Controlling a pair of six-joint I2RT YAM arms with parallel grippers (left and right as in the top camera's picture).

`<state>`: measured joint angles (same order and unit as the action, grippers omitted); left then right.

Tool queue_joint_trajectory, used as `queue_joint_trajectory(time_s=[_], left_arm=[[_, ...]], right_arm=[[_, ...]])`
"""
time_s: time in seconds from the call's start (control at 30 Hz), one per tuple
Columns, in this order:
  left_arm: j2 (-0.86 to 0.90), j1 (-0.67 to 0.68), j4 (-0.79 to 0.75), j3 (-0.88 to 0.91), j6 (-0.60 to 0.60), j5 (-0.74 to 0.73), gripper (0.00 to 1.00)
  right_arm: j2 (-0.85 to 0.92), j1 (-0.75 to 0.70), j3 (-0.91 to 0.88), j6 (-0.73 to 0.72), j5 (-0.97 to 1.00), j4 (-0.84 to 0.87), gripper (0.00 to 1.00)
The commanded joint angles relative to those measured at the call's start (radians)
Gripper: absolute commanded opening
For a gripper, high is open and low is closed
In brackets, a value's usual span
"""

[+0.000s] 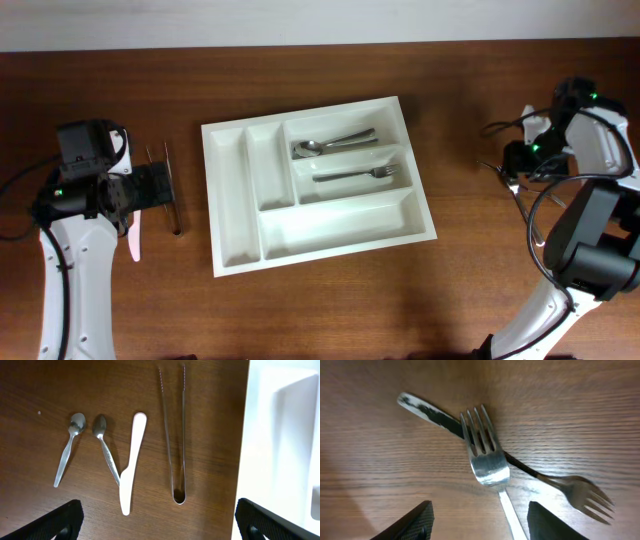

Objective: Pack container
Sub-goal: 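Grasp the second silver fork with the right gripper and lift it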

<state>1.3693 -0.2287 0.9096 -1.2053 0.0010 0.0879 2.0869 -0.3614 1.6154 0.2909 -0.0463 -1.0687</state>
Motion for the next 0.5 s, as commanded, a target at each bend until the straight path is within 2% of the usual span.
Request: queue_joint_trajectory(time_s=[0.0, 0.17, 0.37, 0.47], left_arm=[[0.003, -0.004, 0.0, -0.021, 0.015, 0.014, 0.99], [0.003, -0.004, 0.0, -0.021, 0.015, 0.014, 0.99], [0.003, -0.004, 0.0, -0.021, 0.015, 0.014, 0.99], [0.003, -0.004, 0.0, -0.021, 0.015, 0.014, 0.99]], right_arm=[[0.002, -0.009, -0.062, 0.016, 0.051, 0.052, 0.58], [0.002, -0.013, -0.142, 0.015, 0.05, 0.145, 0.56], [0.002, -0.013, -0.232, 0.007, 0.032, 0.222, 0.47], [0.002, -0.013, -0.256, -0.034, 0.032, 0.244, 0.36]])
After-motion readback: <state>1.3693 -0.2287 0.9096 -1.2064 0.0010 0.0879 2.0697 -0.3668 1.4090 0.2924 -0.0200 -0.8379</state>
